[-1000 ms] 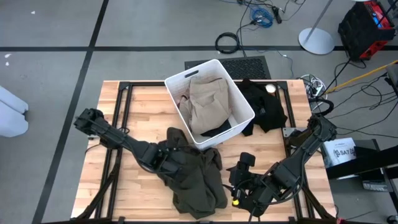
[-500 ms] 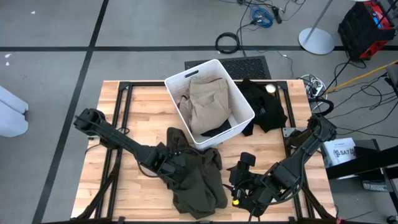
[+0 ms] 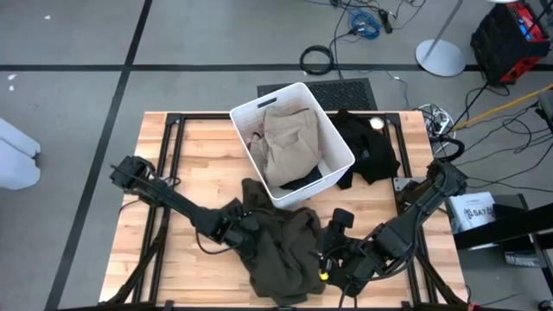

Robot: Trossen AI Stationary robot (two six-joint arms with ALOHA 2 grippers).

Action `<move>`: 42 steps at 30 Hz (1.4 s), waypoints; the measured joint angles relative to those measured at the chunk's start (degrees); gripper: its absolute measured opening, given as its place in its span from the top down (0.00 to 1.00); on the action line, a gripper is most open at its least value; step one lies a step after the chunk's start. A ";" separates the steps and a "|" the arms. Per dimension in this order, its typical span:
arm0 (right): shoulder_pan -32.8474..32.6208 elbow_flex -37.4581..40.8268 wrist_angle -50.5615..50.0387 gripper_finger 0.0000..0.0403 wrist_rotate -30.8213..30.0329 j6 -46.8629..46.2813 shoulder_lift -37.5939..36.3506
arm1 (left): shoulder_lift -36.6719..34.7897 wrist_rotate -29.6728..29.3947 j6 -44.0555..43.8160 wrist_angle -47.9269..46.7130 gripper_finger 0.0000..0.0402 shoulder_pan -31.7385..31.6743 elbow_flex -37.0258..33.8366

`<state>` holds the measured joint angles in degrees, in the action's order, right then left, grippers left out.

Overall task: Sort clothes
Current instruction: Put the folded gray jacket into the white laundry bin

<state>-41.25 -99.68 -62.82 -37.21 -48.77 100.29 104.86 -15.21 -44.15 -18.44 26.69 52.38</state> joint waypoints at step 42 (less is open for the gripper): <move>1.53 2.23 -0.42 0.38 1.73 0.12 0.48 | -13.60 3.95 2.55 -3.57 0.89 0.32 -1.14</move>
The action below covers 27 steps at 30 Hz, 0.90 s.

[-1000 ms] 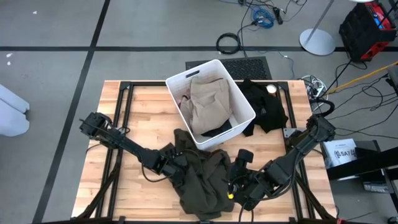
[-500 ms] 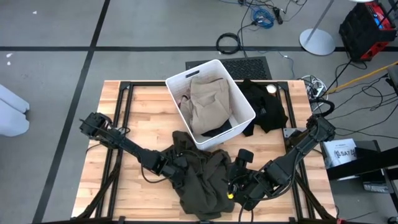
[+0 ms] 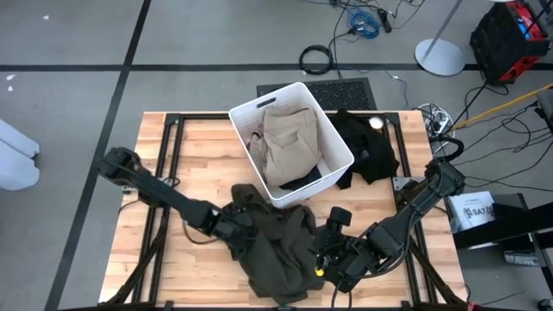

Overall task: Sort clothes
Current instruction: Put the folded gray jacket into the white laundry bin

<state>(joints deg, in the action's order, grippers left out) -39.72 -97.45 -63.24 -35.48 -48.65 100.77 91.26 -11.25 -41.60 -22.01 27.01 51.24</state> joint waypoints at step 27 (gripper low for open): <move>0.00 -0.07 -0.04 0.38 -0.04 0.86 -0.04 | -24.82 -14.42 7.39 16.68 0.91 6.27 0.38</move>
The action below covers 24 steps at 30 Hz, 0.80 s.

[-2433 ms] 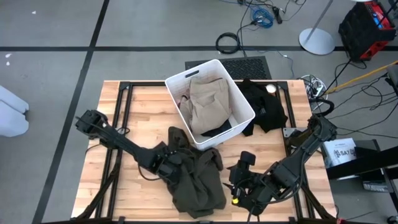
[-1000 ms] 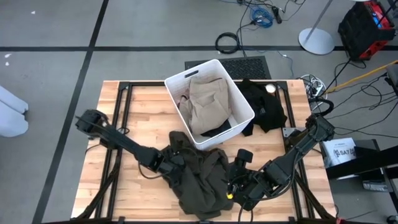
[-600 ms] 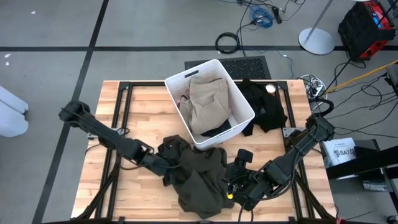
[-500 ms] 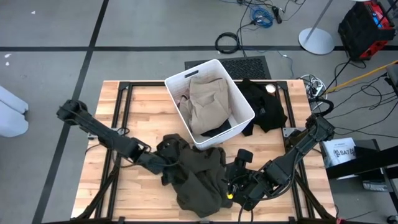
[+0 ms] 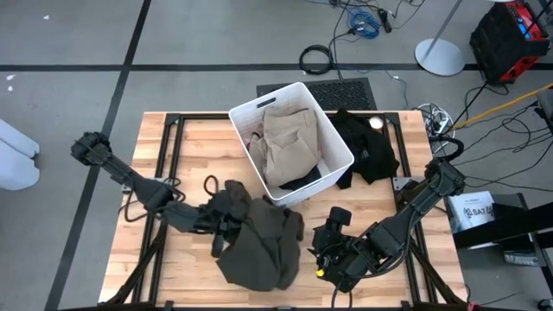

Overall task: Sort clothes
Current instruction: Put the folded gray jacket into the white laundry bin

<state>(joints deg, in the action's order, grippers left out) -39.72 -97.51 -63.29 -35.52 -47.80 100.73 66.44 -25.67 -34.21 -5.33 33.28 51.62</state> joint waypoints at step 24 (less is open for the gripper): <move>0.35 0.00 0.02 0.38 1.13 0.47 -0.02 | 9.67 10.42 -20.50 -33.14 0.91 0.85 0.24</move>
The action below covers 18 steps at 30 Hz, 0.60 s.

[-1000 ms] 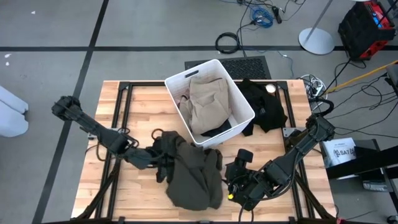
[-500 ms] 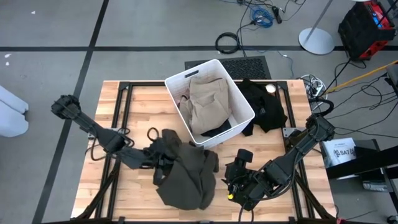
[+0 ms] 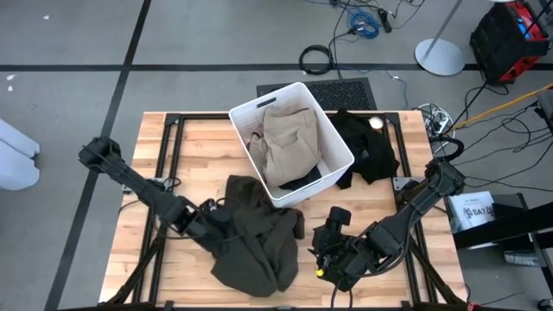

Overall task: Sort clothes
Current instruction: Put the folded gray jacket into the white laundry bin

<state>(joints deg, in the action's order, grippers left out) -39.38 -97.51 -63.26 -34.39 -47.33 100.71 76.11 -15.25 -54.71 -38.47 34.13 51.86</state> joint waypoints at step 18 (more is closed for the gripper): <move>0.68 0.00 -0.02 0.38 0.16 1.46 0.00 | 8.27 -4.94 16.07 0.08 0.68 -5.29 0.00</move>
<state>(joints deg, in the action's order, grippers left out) -38.70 -97.51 -63.29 -34.23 -45.87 100.71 84.38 -20.19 -38.64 -38.39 28.84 51.86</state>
